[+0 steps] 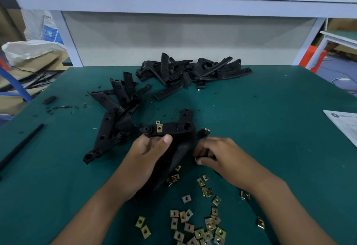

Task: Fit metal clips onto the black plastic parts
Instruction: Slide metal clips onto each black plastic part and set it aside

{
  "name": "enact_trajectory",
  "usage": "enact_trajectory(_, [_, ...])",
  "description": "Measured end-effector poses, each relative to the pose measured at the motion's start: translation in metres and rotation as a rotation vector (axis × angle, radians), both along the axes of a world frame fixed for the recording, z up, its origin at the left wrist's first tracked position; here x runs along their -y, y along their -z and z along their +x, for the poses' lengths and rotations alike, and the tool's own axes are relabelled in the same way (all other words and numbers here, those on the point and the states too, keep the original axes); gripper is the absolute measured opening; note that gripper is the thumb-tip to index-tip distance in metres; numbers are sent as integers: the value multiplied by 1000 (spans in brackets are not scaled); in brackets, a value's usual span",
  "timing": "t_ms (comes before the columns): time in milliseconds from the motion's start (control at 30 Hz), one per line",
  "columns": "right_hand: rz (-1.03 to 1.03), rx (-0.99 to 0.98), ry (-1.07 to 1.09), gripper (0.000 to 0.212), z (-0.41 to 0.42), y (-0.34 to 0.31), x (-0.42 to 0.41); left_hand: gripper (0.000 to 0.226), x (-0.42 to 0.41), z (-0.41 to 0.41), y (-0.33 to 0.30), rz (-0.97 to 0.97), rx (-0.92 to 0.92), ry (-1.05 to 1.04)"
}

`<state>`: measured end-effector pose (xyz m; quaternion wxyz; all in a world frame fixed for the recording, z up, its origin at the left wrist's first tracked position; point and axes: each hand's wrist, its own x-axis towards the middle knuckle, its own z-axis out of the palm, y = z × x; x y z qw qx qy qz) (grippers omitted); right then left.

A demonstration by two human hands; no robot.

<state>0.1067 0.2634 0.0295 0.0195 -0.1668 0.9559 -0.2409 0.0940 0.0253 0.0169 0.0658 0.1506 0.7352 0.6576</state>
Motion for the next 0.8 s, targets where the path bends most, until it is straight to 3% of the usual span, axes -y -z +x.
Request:
enact_trajectory(100, [-266, 9, 60, 8, -1, -4, 0, 58, -7, 4, -1, -101, -95, 31])
enact_trajectory(167, [-542, 64, 103, 19, 0, -10, 1, 61, -10, 7, -3, -155, -114, 33])
enact_trajectory(233, [-783, 179, 102, 26, 0, -17, 2, 34, -11, 10, -6, -186, -114, 58])
enact_trajectory(367, [-1097, 322, 86, 19, 1, -23, 4, 60, -13, 12, -5, -207, -102, 123])
enact_trajectory(567, [-1084, 237, 112, 24, -1, -22, 3, 71, -14, 16, -6, -285, -157, 46])
enact_trajectory(800, [-985, 169, 69, 24, 1, -23, 4, 62, -16, 18, -7, -351, -234, -44])
